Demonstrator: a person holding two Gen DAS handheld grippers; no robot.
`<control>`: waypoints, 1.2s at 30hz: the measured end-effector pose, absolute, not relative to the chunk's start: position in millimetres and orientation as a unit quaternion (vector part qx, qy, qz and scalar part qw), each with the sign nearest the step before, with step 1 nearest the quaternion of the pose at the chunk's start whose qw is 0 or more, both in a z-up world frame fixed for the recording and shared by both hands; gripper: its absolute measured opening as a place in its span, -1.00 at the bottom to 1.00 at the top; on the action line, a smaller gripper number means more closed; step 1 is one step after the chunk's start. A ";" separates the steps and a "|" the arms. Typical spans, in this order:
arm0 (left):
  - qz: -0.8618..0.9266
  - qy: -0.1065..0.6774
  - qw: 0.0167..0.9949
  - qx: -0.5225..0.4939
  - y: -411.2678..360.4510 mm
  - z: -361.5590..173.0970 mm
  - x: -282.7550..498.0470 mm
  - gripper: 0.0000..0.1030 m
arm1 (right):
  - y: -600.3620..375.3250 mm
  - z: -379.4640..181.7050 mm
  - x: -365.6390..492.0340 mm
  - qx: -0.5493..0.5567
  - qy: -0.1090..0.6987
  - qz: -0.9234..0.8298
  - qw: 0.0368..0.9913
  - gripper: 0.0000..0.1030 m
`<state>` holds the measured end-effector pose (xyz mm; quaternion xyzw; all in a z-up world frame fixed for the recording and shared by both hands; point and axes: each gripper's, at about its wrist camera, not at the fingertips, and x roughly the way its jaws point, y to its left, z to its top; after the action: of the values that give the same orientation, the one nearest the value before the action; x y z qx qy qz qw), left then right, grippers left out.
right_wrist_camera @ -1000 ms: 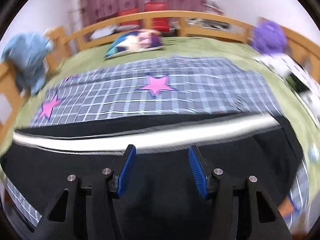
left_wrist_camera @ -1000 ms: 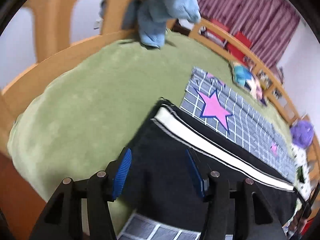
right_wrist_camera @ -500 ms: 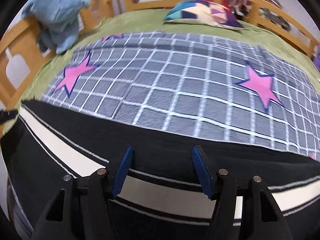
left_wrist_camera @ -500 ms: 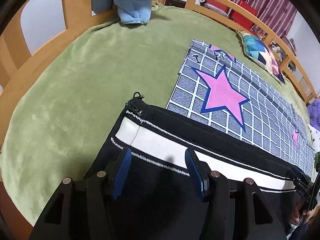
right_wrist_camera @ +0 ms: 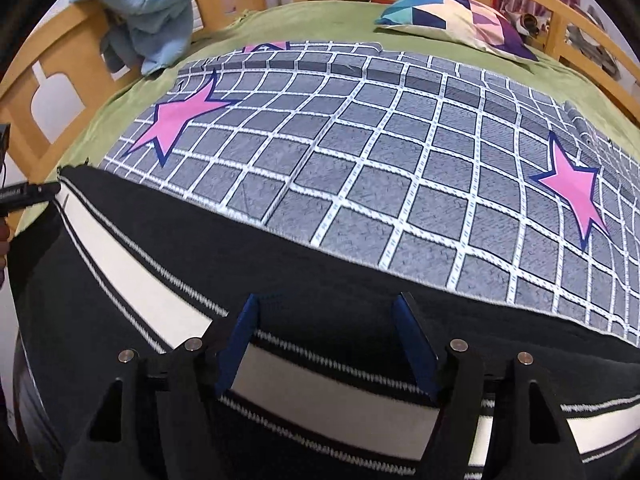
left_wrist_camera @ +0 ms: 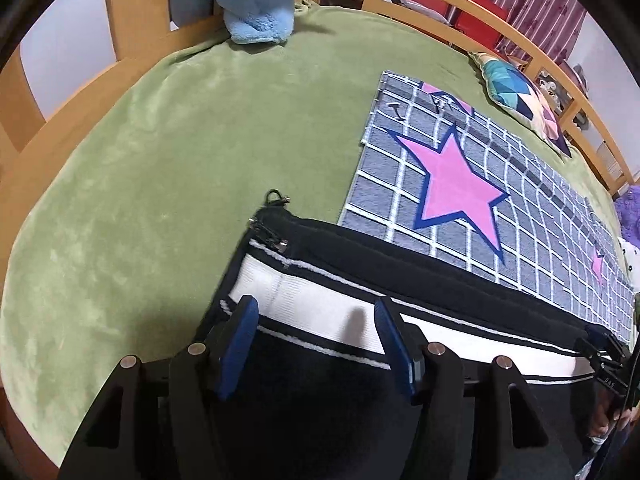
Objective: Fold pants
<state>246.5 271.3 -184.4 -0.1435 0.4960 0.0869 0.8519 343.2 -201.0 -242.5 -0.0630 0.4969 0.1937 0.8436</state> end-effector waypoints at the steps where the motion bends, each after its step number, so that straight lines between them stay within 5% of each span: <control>1: 0.098 0.490 0.855 -0.141 274.2 -184.0 244.6 0.13 | -200.0 -244.0 344.9 -0.065 0.498 0.194 0.842 0.14; 3: 0.109 0.475 0.862 -0.137 280.9 -184.0 239.9 0.13 | -197.9 -244.8 344.4 -0.074 0.501 0.203 0.838 -0.56; 5: 0.088 0.478 0.863 -0.140 284.2 -186.7 241.0 0.13 | -198.4 -241.4 339.3 -0.072 0.497 0.218 0.837 -0.81; 9: 0.095 0.487 0.859 -0.126 283.5 -197.5 259.9 0.12 | -190.9 -237.9 324.3 -0.111 0.467 0.205 0.853 -0.91; 11: 0.103 0.491 0.855 -0.128 284.9 -202.8 267.9 -0.39 | -191.5 -230.6 322.2 -0.103 0.457 0.199 0.860 -0.91; 13: 0.095 0.481 0.861 -0.135 287.6 -198.8 268.2 -0.53 | -194.6 -219.3 320.7 -0.087 0.444 0.199 0.869 -0.92; 19: 0.071 0.424 0.881 -0.199 310.7 -178.4 254.4 -0.58 | -188.2 -201.5 332.0 -0.074 0.427 0.184 0.882 -0.92; 25: 0.097 0.465 0.863 -0.170 302.0 -201.7 277.3 -0.30 | -189.8 -249.6 355.7 -0.056 0.477 0.175 0.860 -0.88; 28: 0.119 0.473 0.858 -0.163 300.2 -192.8 275.3 0.14 | -194.2 -243.6 349.2 -0.050 0.466 0.177 0.866 -0.62; 33: 0.107 0.440 0.882 -0.133 281.8 -163.2 248.2 0.35 | -227.7 -212.3 327.3 -0.057 0.437 0.152 0.884 -0.02; 36: 0.097 0.429 0.889 -0.128 269.6 -154.5 239.7 0.38 | -279.8 -201.6 319.3 -0.064 0.426 0.118 0.895 0.16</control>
<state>239.7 269.6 -154.5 -0.1276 0.4285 0.0968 0.8892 319.3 -279.8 -201.6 -0.0640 0.4256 0.1180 0.8949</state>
